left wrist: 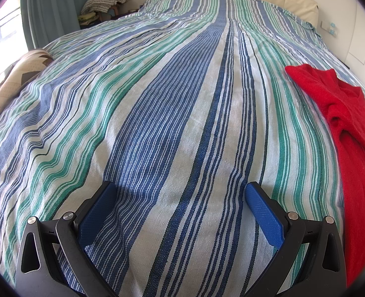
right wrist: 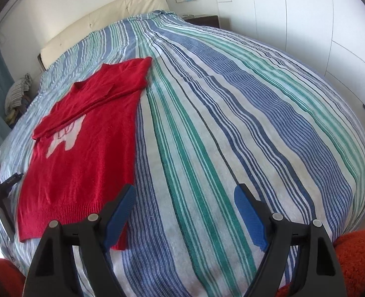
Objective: Fold small clothes
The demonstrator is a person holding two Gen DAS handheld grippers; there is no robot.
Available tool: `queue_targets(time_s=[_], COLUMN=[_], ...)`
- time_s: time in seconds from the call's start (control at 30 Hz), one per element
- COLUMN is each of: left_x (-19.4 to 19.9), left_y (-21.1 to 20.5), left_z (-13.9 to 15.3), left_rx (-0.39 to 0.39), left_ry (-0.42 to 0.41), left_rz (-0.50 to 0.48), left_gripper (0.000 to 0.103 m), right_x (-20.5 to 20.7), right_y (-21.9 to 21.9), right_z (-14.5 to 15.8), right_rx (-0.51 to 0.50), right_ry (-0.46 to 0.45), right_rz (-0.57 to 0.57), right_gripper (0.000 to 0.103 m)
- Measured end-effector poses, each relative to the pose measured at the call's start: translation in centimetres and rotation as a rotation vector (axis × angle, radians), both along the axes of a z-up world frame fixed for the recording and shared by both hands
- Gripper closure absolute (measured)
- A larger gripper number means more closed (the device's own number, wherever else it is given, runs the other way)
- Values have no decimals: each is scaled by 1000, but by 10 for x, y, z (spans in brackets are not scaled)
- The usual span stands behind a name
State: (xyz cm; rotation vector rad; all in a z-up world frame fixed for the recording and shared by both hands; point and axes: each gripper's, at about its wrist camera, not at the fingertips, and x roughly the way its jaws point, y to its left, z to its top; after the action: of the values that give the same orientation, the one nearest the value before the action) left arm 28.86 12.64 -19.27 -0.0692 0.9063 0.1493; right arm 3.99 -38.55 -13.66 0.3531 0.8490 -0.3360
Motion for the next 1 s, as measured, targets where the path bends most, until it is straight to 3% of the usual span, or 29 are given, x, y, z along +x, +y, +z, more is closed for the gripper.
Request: queue_targets(time_s=[0.6,0.73,1.0], left_x=[0,0,0], left_y=[0,0,0], left_z=[0,0,0], left_rx=[0,0,0], left_ry=[0,0,0], left_rz=[0,0,0], left_gripper=[0,0,0], right_x=[29,25,12], right_y=[40,34,23], right_z=[-13,-9,-3], right_rx=[-73,-84,-75], right_ry=[245,251,162], right_rz=[-22,-46,-60], right_gripper=[22,22,22])
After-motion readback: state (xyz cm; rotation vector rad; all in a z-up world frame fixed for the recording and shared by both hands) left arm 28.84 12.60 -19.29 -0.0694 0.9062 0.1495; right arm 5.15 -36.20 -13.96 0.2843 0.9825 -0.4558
